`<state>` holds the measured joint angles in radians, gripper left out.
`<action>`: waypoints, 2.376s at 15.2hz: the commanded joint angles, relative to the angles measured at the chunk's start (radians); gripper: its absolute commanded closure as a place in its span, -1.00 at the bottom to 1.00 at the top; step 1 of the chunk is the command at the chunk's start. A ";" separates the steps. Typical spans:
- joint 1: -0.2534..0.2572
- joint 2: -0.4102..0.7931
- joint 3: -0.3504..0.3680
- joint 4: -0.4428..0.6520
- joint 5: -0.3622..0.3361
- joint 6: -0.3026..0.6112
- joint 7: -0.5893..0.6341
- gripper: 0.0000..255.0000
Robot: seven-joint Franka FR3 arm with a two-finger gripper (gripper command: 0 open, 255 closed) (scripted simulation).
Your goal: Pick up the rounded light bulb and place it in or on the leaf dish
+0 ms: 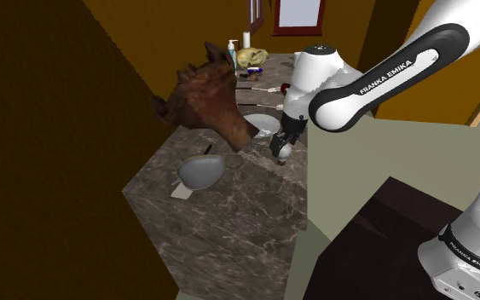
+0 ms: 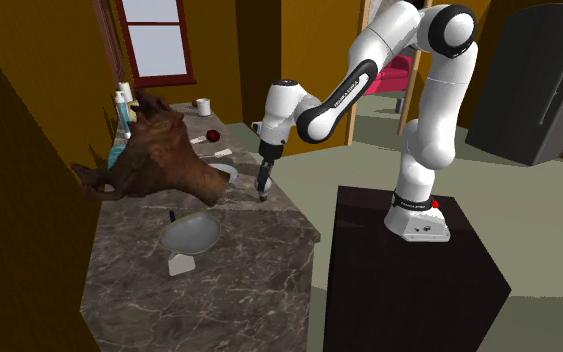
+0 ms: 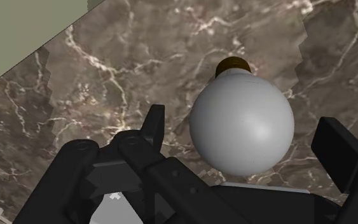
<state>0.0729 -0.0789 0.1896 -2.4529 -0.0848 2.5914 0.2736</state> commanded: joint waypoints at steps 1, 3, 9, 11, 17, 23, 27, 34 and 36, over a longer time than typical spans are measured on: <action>0.000 0.000 0.000 0.000 0.000 0.000 0.000 -1.00; 0.000 0.000 0.000 0.000 0.000 0.000 0.000 1.00; 0.000 0.000 0.000 0.000 0.000 0.000 0.000 1.00; 0.000 0.000 0.000 0.000 0.000 0.000 0.000 1.00; 0.005 -0.056 -0.003 0.031 0.026 -0.085 -0.023 1.00; 0.009 -0.103 -0.008 0.070 0.045 -0.171 -0.039 1.00; 0.011 -0.130 -0.010 0.101 0.053 -0.227 -0.048 1.00; 0.013 -0.165 -0.015 0.160 0.063 -0.321 -0.059 1.00; 0.022 -0.111 0.014 0.222 0.048 -0.332 -0.012 1.00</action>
<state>0.0912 -0.2115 0.1916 -2.2613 -0.0308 2.2700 0.2422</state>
